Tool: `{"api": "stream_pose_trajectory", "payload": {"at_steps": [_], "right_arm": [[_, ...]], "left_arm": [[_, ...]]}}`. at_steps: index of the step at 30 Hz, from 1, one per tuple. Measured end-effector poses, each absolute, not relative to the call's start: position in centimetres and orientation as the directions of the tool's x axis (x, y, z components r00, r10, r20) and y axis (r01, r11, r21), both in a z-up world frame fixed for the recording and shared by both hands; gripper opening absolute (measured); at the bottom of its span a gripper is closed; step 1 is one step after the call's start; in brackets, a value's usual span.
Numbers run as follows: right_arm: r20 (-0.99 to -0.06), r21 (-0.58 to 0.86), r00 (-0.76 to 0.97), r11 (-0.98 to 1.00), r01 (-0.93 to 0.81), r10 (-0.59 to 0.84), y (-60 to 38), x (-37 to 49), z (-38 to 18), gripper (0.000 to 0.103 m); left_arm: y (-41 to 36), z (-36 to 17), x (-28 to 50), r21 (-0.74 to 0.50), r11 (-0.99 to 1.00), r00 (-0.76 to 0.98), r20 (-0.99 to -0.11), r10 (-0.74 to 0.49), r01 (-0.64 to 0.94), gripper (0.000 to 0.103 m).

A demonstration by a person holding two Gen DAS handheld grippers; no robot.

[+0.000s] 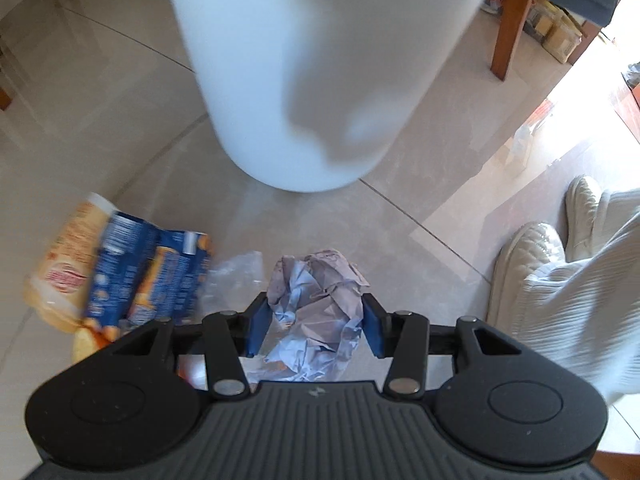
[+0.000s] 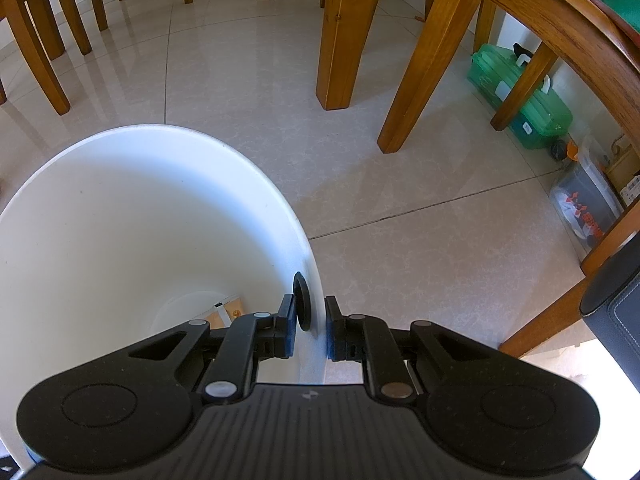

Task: Collect trash
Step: 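Grasp the crumpled white paper with the left tool, then carry the crumpled paper over the bin and open the left tool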

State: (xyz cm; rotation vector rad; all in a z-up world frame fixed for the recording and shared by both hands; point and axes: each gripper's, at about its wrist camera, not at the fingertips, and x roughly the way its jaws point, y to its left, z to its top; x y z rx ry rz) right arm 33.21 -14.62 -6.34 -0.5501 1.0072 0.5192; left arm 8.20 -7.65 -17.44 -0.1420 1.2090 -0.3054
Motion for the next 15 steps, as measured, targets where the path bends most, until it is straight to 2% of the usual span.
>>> {"api": "stream_pose_trajectory", "payload": {"at_steps": [8,15], "right_arm": [[-0.897,-0.155,0.413,0.763,-0.628,0.157,-14.8,33.5,-6.3,0.015],[-0.907,-0.132,0.389,0.77,-0.625,0.161,-15.3,33.9,-6.2,0.013]], "left_arm": [[-3.3,-10.8,10.6,-0.229,0.968,0.396,-0.883,-0.25,0.101,0.047],[-1.6,-4.9,13.9,-0.227,0.971,0.499,-0.834,-0.234,0.076,0.047]]}}
